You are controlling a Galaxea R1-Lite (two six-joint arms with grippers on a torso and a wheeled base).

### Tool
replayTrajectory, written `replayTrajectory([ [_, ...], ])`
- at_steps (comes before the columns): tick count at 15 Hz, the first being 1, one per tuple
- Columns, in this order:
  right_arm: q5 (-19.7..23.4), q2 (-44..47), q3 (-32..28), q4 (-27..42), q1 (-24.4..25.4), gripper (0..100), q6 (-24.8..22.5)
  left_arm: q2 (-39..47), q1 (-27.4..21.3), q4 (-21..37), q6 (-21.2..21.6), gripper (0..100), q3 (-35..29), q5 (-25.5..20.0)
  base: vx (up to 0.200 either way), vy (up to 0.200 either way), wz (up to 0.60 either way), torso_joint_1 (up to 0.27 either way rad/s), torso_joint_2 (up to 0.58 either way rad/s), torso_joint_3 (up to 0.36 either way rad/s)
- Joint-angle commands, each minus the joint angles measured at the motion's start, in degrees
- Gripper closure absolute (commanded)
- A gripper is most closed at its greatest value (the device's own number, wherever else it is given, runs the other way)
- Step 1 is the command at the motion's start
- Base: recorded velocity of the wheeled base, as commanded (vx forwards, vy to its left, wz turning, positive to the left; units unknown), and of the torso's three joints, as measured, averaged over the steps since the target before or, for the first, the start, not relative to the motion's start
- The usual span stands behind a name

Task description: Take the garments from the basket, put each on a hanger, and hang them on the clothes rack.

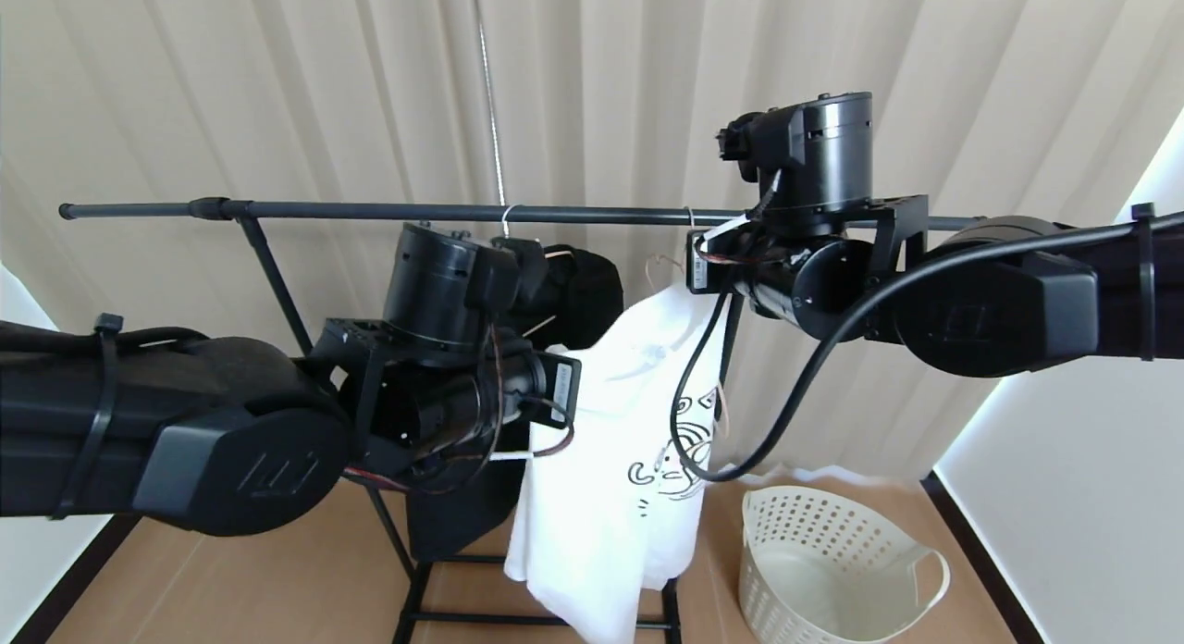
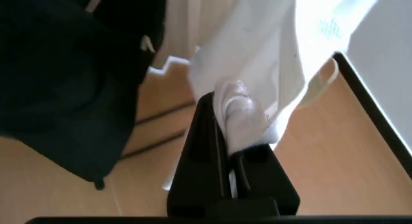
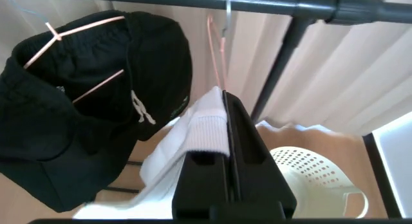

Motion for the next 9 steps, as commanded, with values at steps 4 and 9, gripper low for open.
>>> replayTrajectory([
  [4, -6.47, -7.83, 13.37, -4.67, 1.23, 100, -0.13, 2.93, 2.77, -6.87, 1.09, 100, -3.78, 0.98, 0.0, 0.0, 0.0, 0.0, 0.0, 0.0],
  [9, -7.17, -10.2, 23.66, -9.68, 2.37, 100, -0.22, 3.02, 1.63, -9.07, 1.0, 100, -7.03, 0.89, 0.0, 0.0, 0.0, 0.0, 0.0, 0.0],
])
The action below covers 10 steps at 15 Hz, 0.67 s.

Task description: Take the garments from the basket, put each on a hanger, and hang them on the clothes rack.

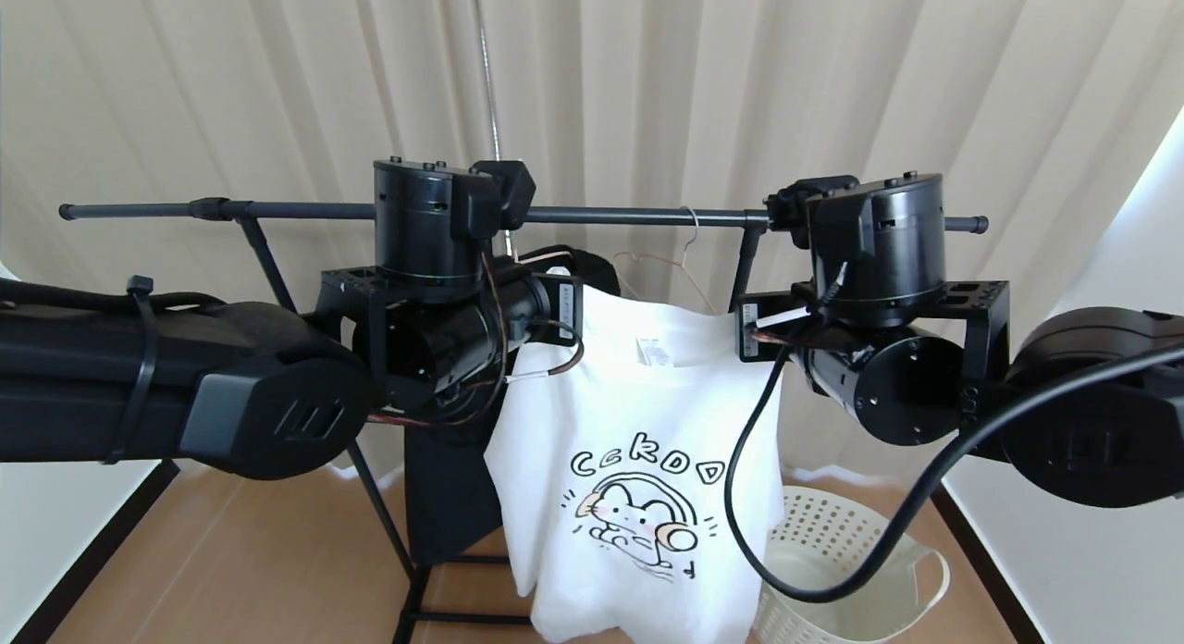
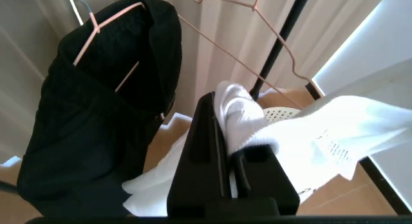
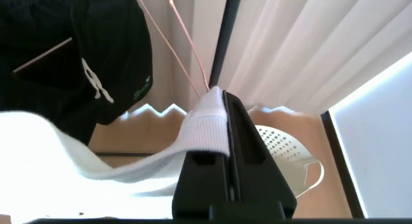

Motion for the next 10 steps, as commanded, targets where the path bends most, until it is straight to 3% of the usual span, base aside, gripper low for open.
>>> replayTrajectory([
  [1, -0.07, -1.6, 3.53, -1.09, 0.14, 100, -0.19, 0.9, -0.19, -0.1, -0.04, 100, -1.79, 0.02, 0.0, 0.0, 0.0, 0.0, 0.0, 0.0],
  [9, 0.1, -1.77, 7.48, -0.65, 0.14, 100, -1.24, 2.66, -0.89, 0.08, 0.67, 100, -8.12, 0.1, 0.0, 0.0, 0.0, 0.0, 0.0, 0.0],
  [10, 0.28, -1.95, 8.1, -0.73, 0.14, 0, -2.21, 2.66, -1.33, 0.08, 0.67, 100, -8.47, 0.02, 0.0, 0.0, 0.0, 0.0, 0.0, 0.0],
])
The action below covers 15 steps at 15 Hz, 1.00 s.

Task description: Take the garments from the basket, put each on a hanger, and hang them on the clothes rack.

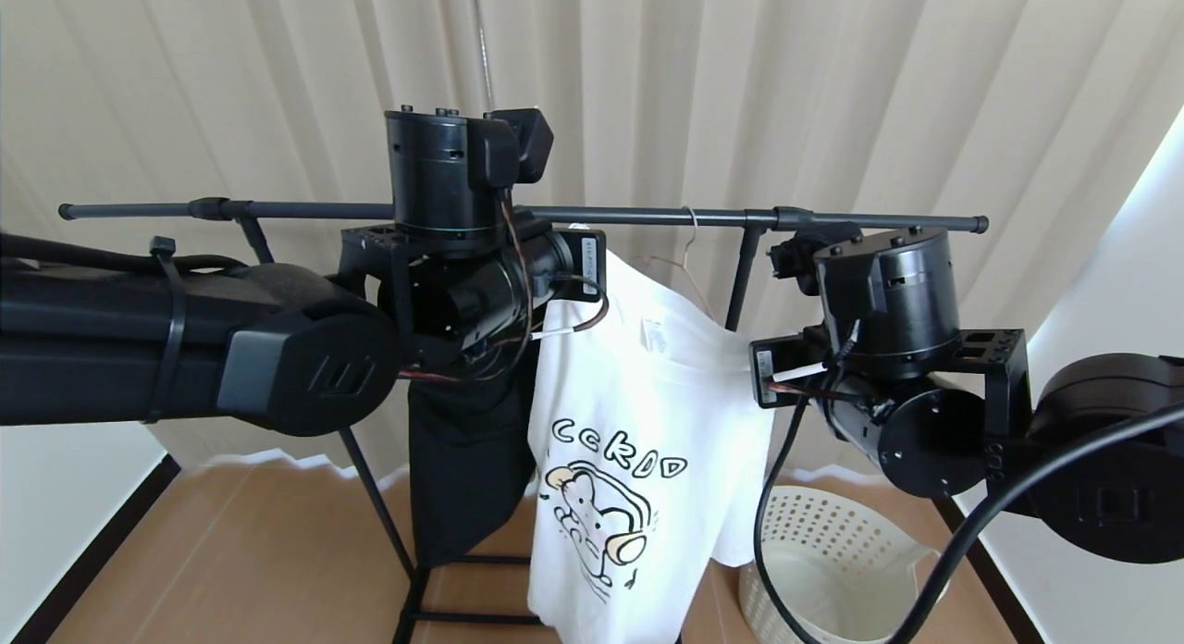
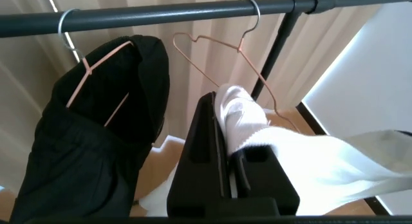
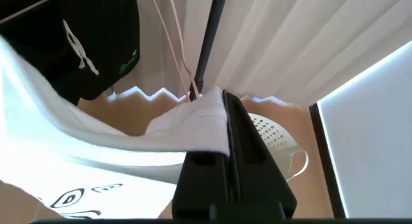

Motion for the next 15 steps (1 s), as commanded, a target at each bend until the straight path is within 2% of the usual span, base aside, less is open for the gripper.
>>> replayTrajectory([
  [1, 0.31, -0.45, 0.95, 0.08, 0.12, 0, -0.36, 0.76, -0.48, -0.09, 0.01, 100, -0.95, -0.03, 0.0, 0.0, 0.0, 0.0, 0.0, 0.0],
  [4, 3.03, -1.94, 4.11, -0.28, 0.12, 0, -2.82, 1.02, -0.48, -0.09, 0.01, 100, -2.18, -0.03, 0.0, 0.0, 0.0, 0.0, 0.0, 0.0],
  [7, 17.8, -6.86, 11.5, -1.24, -0.05, 0, -8.01, 0.85, -0.48, -0.09, 1.15, 100, -2.53, 0.06, 0.0, 0.0, 0.0, 0.0, 0.0, 0.0],
  [9, 25.53, -8.97, 14.75, -3.09, -1.37, 0, -10.99, 0.76, -0.48, -0.09, 1.24, 100, -2.62, 0.06, 0.0, 0.0, 0.0, 0.0, 0.0, 0.0],
  [10, 26.94, -9.15, 15.36, -3.53, -1.64, 0, -11.43, 0.76, -0.48, -0.09, 1.33, 100, -2.62, 0.06, 0.0, 0.0, 0.0, 0.0, 0.0, 0.0],
  [11, 31.69, -9.41, 17.3, -5.9, -1.99, 0, -11.7, 0.85, -0.48, -0.09, 1.94, 100, -2.53, 0.14, 0.0, 0.0, 0.0, 0.0, 0.0, 0.0],
  [13, 36.96, -9.67, 19.67, -9.68, -2.52, 0, -12.49, 1.02, -0.4, -0.18, 2.38, 100, -2.53, 1.64, 0.0, 0.0, 0.0, 0.0, 0.0, 0.0],
  [15, 39.16, -9.76, 21.16, -13.02, -2.6, 0, -13.02, 1.11, -0.31, -0.18, 3.09, 100, -2.62, 2.69, 0.0, 0.0, 0.0, 0.0, 0.0, 0.0],
])
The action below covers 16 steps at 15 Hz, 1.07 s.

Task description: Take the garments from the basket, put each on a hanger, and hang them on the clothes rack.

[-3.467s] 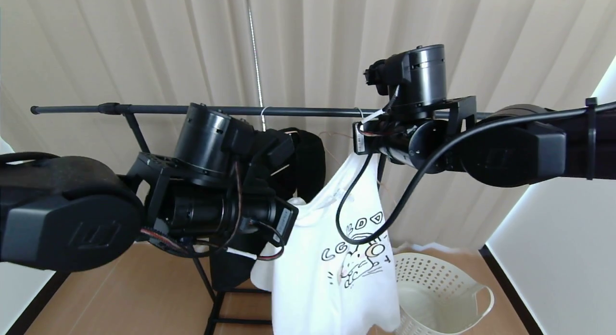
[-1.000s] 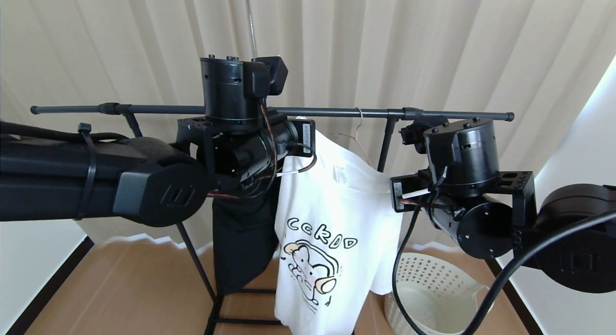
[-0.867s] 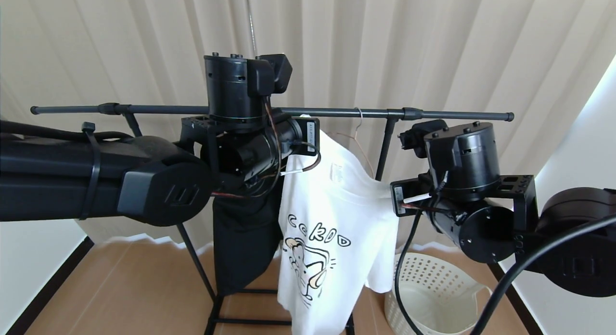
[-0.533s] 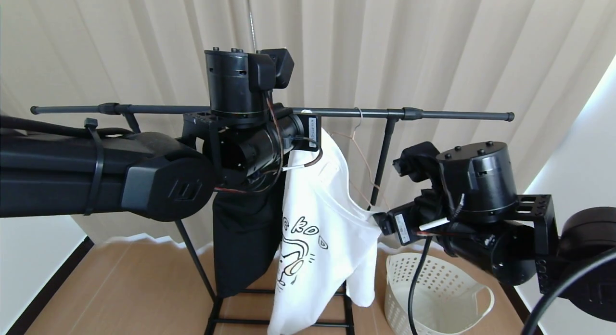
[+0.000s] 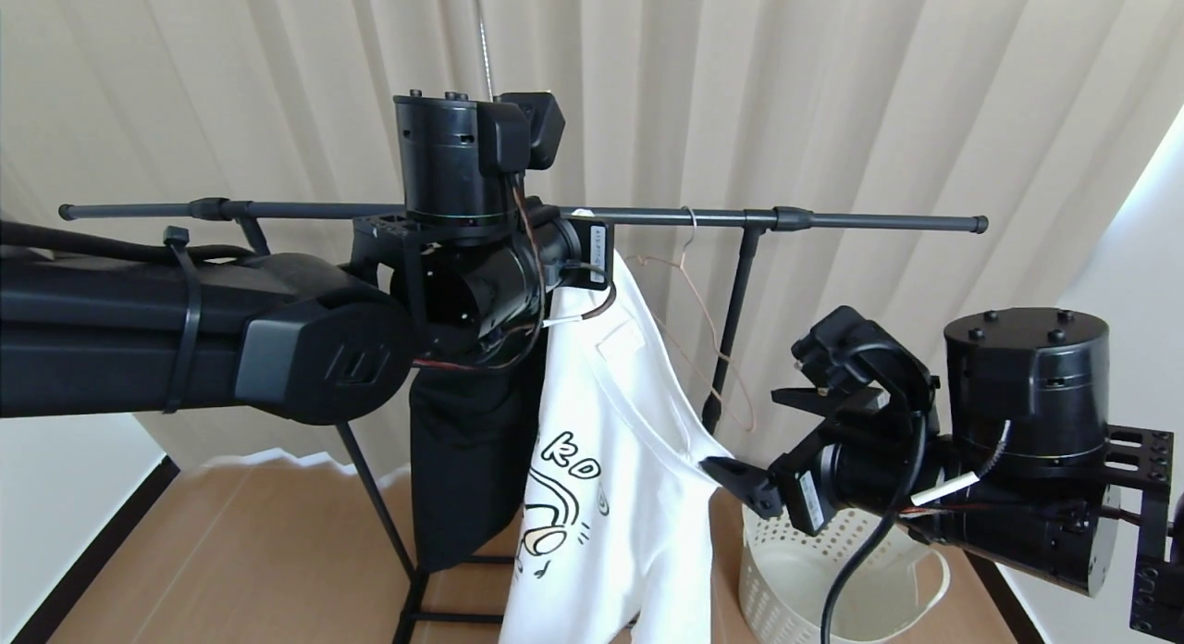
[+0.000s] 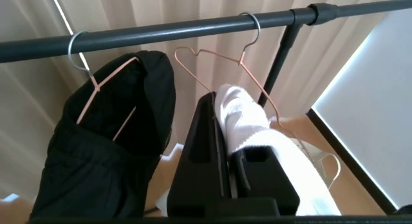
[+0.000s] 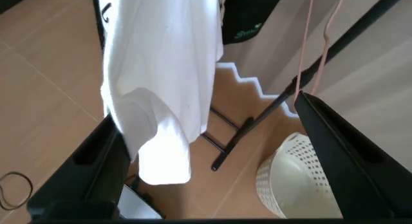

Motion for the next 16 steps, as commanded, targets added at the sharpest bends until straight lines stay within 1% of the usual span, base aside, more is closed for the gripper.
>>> replayTrajectory([
  [1, 0.62, -0.36, 1.72, -2.53, -0.46, 0, 0.03, 0.64, 0.35, -0.25, 1.47, 100, -0.13, 1.74, 0.0, 0.0, 0.0, 0.0, 0.0, 0.0],
  [3, 1.85, -0.36, 2.42, -5.78, -0.81, 0, 0.12, 1.78, 0.35, -3.06, 2.97, 100, 0.22, 2.8, 0.0, 0.0, 0.0, 0.0, 0.0, 0.0],
  [5, 3.96, -0.98, 3.3, -8.25, -0.98, 0, 0.21, 3.1, 0.35, -4.03, 5.6, 100, 0.22, 5.44, 0.0, 0.0, 0.0, 0.0, 0.0, 0.0],
  [6, 5.11, -1.51, 4.09, -9.56, -1.33, 0, 0.12, 4.07, 0.35, -6.4, 6.57, 100, 0.22, 6.31, 0.0, 0.0, 0.0, 0.0, 0.0, 0.0],
  [8, 5.19, -1.59, 4.53, -9.92, -1.86, 0, -0.06, 5.03, 0.35, -9.39, 8.42, 100, 0.48, 6.58, 0.0, 0.0, 0.0, 0.0, 0.0, 0.0],
  [12, 6.07, -1.86, 4.79, -9.92, -1.86, 0, -0.06, 5.3, 0.17, -10.27, 8.68, 100, 0.31, 6.75, 0.0, 0.0, 0.0, 0.0, 0.0, 0.0],
  [14, 5.46, -1.33, 3.91, -10.0, -1.86, 0, -0.15, 4.95, -0.09, -10.27, 8.33, 100, 0.75, 6.67, 0.0, 0.0, 0.0, 0.0, 0.0, 0.0],
  [15, 4.49, -1.15, 2.77, -10.0, -0.54, 0, 0.03, 4.77, -0.36, -10.27, 8.42, 100, 1.62, 6.67, 0.0, 0.0, 0.0, 0.0, 0.0, 0.0],
  [16, 2.38, -0.54, 1.72, -10.09, 2.09, 0, 0.73, 4.51, -0.97, -10.27, 8.42, 100, 1.71, 6.67, 0.0, 0.0, 0.0, 0.0, 0.0, 0.0],
])
